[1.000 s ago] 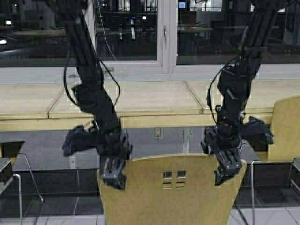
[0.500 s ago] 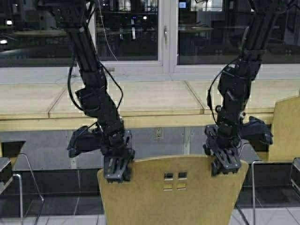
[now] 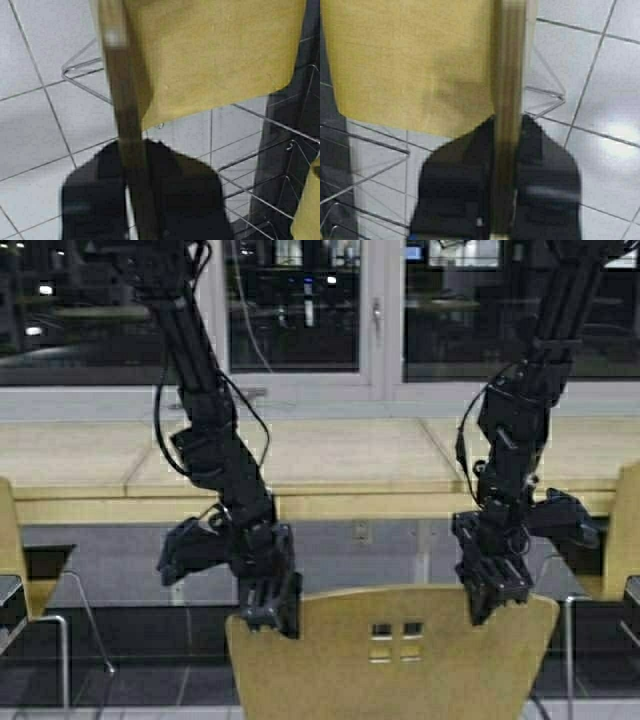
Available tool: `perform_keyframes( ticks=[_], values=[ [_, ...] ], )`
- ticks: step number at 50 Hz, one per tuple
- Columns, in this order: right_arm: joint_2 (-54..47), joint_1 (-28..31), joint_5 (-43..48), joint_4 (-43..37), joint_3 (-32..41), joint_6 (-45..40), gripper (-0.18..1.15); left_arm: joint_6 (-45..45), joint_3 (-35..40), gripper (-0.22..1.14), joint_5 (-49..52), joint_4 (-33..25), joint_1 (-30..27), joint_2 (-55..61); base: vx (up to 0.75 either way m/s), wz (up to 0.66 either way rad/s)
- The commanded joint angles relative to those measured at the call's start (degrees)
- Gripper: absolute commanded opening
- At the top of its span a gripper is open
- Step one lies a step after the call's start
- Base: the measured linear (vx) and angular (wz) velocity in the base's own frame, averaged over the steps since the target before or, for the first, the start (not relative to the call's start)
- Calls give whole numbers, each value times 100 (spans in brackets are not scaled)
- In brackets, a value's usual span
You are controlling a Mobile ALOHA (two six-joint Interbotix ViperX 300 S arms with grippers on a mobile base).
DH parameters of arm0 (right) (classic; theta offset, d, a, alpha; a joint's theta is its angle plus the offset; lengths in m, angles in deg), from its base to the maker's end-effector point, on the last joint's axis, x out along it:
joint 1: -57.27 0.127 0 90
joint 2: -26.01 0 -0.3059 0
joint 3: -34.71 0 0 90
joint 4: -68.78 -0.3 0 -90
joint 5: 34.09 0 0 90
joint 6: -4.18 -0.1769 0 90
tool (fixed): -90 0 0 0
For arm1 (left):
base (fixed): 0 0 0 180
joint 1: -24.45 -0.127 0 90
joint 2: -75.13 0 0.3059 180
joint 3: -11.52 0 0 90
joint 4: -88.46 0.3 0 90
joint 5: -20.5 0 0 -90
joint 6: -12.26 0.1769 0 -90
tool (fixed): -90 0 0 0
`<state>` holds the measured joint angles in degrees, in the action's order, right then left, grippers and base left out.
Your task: Push the chairs under the table
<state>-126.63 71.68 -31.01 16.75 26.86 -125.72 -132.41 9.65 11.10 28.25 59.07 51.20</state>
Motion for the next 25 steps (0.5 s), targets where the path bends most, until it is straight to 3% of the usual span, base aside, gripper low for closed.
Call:
perform_keyframes(
  ticks=[1,14,25],
  values=[
    [-123,132,-97,105,316,105,5,105,0,2,-211,26,-62,9,13,12],
    [-149,220,-158,26,729,35,5,149,105,2,-325,35,-492,97,13,7],
    [-202,633,-185,-580,853,26,5,229,9,2,-325,264,-826,18,19,-3]
  ],
)
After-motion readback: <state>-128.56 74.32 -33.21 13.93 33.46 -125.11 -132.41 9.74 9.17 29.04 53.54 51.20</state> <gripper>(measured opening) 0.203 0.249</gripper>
